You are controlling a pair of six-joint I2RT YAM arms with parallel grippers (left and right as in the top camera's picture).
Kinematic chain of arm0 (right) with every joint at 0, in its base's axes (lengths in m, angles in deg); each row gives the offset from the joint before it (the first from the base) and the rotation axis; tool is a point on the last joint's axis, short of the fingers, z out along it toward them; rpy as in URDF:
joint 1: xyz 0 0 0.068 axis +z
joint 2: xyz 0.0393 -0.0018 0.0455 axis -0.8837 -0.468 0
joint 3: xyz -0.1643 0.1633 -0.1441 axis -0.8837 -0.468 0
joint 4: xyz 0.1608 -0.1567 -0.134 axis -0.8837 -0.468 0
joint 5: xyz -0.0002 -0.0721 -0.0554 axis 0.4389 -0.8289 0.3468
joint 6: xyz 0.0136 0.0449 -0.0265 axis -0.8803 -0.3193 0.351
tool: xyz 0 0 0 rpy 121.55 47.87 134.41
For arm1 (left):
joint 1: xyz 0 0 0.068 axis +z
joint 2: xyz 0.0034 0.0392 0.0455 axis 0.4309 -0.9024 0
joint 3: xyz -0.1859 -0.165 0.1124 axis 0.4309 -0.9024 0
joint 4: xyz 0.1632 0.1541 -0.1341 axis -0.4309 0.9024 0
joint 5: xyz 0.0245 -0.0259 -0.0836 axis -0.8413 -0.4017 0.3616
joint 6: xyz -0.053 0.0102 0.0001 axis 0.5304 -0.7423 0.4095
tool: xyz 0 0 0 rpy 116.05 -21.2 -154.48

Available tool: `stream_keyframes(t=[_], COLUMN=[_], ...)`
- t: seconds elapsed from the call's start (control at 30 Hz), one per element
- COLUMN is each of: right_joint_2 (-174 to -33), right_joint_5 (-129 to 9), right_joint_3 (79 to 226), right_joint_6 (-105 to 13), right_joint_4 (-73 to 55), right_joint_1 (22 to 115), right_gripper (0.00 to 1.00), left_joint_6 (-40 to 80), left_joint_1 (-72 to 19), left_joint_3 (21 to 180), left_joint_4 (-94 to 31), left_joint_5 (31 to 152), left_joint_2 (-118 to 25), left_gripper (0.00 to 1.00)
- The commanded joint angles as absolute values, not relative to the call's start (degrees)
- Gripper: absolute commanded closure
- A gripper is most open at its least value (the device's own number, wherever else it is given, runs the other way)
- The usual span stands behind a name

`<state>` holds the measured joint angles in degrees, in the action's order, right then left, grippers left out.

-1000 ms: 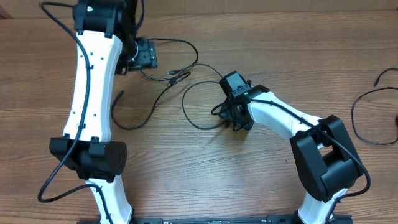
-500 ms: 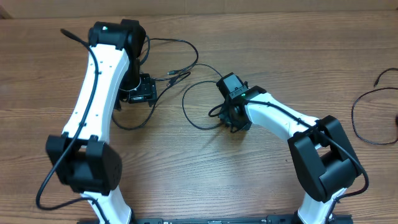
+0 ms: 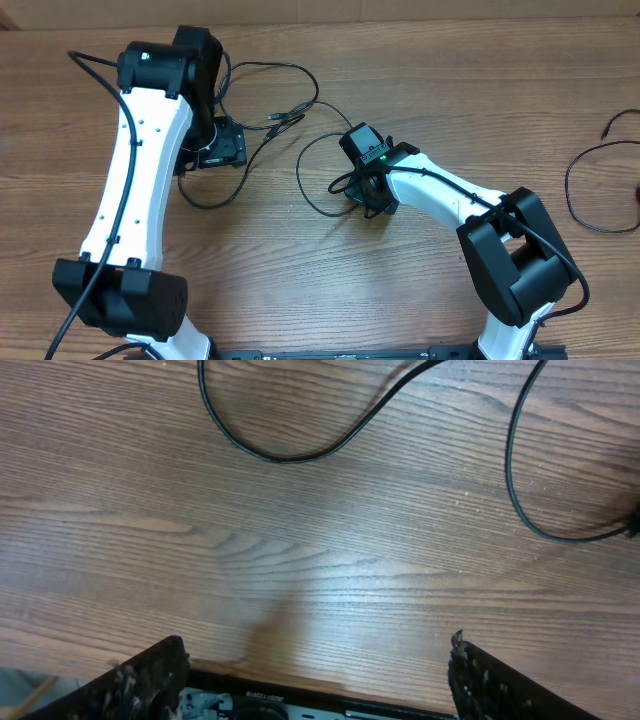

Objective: Untangle cables

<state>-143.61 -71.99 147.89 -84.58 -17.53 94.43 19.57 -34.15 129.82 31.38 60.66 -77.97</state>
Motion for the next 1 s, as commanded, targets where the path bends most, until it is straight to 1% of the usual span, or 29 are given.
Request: stream_keyframes(t=[0.0,0.13,0.27,0.33,0.53,0.8,0.97], right_joint_2=[-144.3,-143.6,-141.1,-139.2,-134.3,-128.4,-127.1], right_joint_5=[-72.9,-74.9,-82.2,-86.0,-91.7,-92.3,-90.3], right_joint_3=[147.7,149.9,154.4,158.1,170.0,183.9,186.2], right_joint_6=[-84.8,-82.4,-80.9,-80.0,-74.6,-67.9,-65.9], right_joint_4=[-17.4,-21.1,-28.8,-33.6,-42.4,-43.9,-44.7], right_joint_1=[94.4,93.0,90.5,88.4,80.6,65.6,59.2], right_gripper=[0.96,0.96,0.96,0.96,0.96,0.96,0.96], left_joint_6=[19.9,19.7,19.7,19.7,19.7,19.7,19.7], left_joint_1=[-34.5,-34.5,-34.5,-34.5,-34.5,-34.5,-34.5], left_joint_3=[129.5,129.5,129.5,129.5,129.5,129.5,129.5], left_joint_4=[31.5,31.5,31.5,31.4,31.2,31.0,30.7], left_joint_5=[59.9,59.9,59.9,59.9,59.9,59.0,59.1], left_joint_2=[-76.3,-76.3,-76.3,-76.4,-76.4,-76.4,-76.4], left_gripper=[0.17,0.16,0.16,0.16,0.15,0.15,0.14])
